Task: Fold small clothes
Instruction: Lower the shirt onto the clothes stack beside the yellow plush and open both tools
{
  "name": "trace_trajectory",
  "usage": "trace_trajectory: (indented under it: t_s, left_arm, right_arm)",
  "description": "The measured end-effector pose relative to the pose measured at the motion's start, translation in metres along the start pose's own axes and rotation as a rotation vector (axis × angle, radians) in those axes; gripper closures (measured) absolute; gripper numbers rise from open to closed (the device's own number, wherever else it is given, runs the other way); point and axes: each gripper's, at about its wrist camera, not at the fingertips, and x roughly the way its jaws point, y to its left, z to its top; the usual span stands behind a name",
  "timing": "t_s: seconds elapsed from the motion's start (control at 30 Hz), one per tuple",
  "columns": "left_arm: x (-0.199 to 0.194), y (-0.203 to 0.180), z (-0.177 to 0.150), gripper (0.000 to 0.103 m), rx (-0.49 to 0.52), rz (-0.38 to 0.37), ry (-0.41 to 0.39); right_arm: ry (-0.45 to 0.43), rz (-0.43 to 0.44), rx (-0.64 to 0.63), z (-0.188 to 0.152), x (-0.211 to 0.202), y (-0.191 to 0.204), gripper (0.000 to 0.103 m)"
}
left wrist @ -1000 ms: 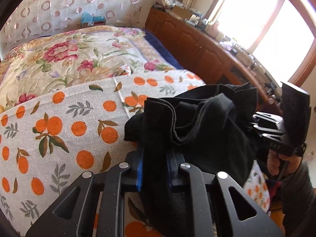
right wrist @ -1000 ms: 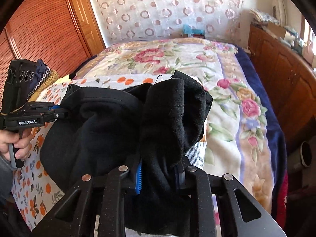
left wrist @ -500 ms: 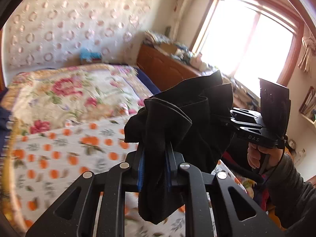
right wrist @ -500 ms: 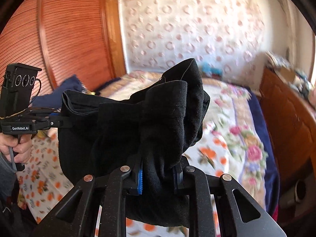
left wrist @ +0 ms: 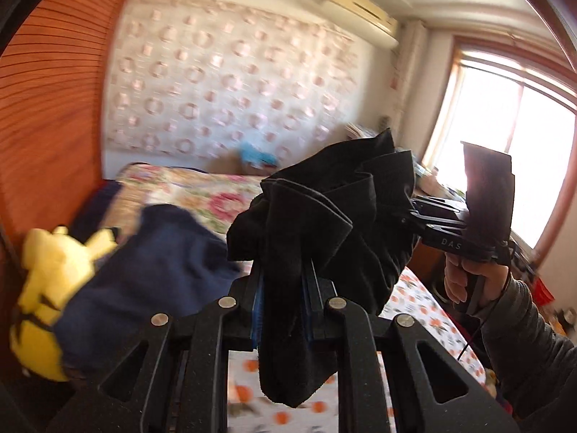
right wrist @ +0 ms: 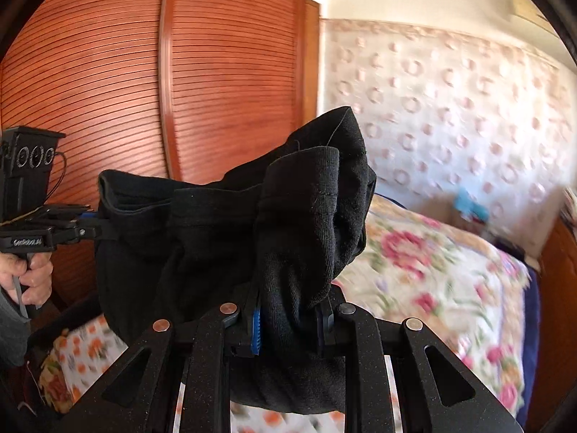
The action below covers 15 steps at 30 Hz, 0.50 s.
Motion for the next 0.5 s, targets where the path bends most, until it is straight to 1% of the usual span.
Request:
trace_trajectory:
  t_s: [0.13,0.3,0.33,0.4,0.47,0.5]
  left_arm:
    - [-0.017,0.045,0.004,0.085,-0.061,0.055,-0.033]
    - [-0.027,0.086,-0.002,0.085,-0.128,0.106,-0.052]
    - [-0.027,0.094,-0.007,0.085,-0.143,0.116,-0.049]
    - [-0.021,0.11,-0.016,0.085,-0.172,0.143,-0.027]
    - [-0.011,0.125,-0.027,0.085,-0.203,0.153,0.013]
    - [-0.003,0.134,-0.034,0.085,-0.223,0.157,0.038]
  right_arm:
    - [0.005,0.066,-0.036,0.034,0.052,0.035,0.082]
    - [0.043,0.143,-0.053,0.061,0.118,0.039,0.082]
    - [0.056,0.156,-0.054,0.063,0.134,0.026,0.082]
    - [0.097,0.19,-0.049,0.068,0.161,0.022,0.082]
    - [0.157,0.205,-0.047,0.072,0.191,0.019,0.082]
    - [0.191,0.205,-0.046,0.069,0.208,0.018,0.082]
